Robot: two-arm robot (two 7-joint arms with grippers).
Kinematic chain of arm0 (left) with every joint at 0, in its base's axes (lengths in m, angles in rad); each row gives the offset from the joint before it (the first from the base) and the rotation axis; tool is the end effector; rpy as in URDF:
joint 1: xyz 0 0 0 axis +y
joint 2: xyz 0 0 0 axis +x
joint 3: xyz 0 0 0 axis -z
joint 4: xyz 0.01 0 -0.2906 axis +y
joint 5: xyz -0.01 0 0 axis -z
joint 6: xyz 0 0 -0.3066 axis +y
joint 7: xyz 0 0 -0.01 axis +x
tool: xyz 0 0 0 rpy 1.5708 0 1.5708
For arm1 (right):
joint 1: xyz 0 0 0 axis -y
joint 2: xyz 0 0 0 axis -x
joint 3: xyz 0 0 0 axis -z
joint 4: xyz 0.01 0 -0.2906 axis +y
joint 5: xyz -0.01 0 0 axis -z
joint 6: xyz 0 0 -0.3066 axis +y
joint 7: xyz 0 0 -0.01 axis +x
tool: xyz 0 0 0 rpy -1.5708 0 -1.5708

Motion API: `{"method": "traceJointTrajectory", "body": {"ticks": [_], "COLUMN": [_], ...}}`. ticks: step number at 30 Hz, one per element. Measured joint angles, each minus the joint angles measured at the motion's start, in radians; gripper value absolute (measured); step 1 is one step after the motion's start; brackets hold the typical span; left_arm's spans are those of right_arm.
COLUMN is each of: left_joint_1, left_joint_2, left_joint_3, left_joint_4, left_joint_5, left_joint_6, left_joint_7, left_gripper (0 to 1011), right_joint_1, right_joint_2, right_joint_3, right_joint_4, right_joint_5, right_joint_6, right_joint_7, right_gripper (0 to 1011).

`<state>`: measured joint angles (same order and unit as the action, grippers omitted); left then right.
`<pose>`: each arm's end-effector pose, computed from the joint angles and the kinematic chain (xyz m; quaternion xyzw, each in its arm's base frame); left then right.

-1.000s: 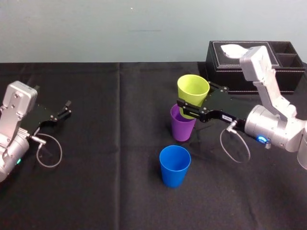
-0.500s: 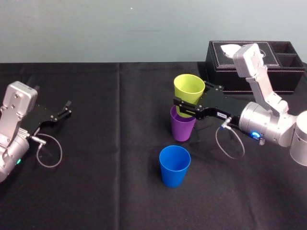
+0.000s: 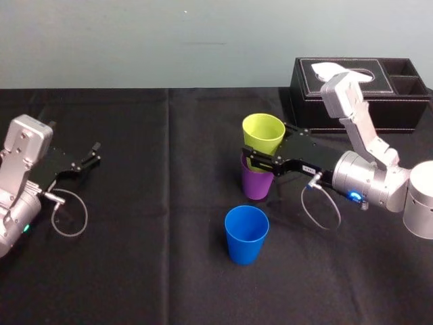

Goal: Stack the three plastic cups sequentially using one hand.

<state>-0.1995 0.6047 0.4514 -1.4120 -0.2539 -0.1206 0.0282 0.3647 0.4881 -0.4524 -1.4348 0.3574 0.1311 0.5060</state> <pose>0.3561 0.0836 -0.3023 0.1415 -0.1325 0.5799 0.7913 0.4026 -0.0369 -0.2430 -0.1225 -0.0278 -0.3665 0.9219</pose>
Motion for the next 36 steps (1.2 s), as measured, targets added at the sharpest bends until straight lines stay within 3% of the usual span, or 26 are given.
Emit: {"method": "traceJointTrajectory", "body": {"ticks": [16, 28, 36], "left_joint_1": [0.0, 0.0, 0.0], "left_joint_2": [0.0, 0.0, 0.0], "left_joint_3": [0.0, 0.0, 0.0], "left_joint_4": [0.0, 0.0, 0.0], "left_joint_5": [0.0, 0.0, 0.0], "left_joint_6": [0.0, 0.0, 0.0], "left_joint_7": [0.0, 0.0, 0.0], "left_gripper": [1011, 1011, 1012], "right_joint_1": [-0.001, -0.001, -0.001], "right_joint_2": [-0.003, -0.002, -0.002], "right_joint_3": [0.001, 0.001, 0.001], "right_joint_4": [0.015, 0.012, 0.012], "right_joint_5": [-0.003, -0.003, -0.003], "right_joint_6": [-0.013, -0.011, -0.01], "right_joint_7": [0.003, 0.002, 0.002], "right_gripper": [735, 1003, 1003]}}
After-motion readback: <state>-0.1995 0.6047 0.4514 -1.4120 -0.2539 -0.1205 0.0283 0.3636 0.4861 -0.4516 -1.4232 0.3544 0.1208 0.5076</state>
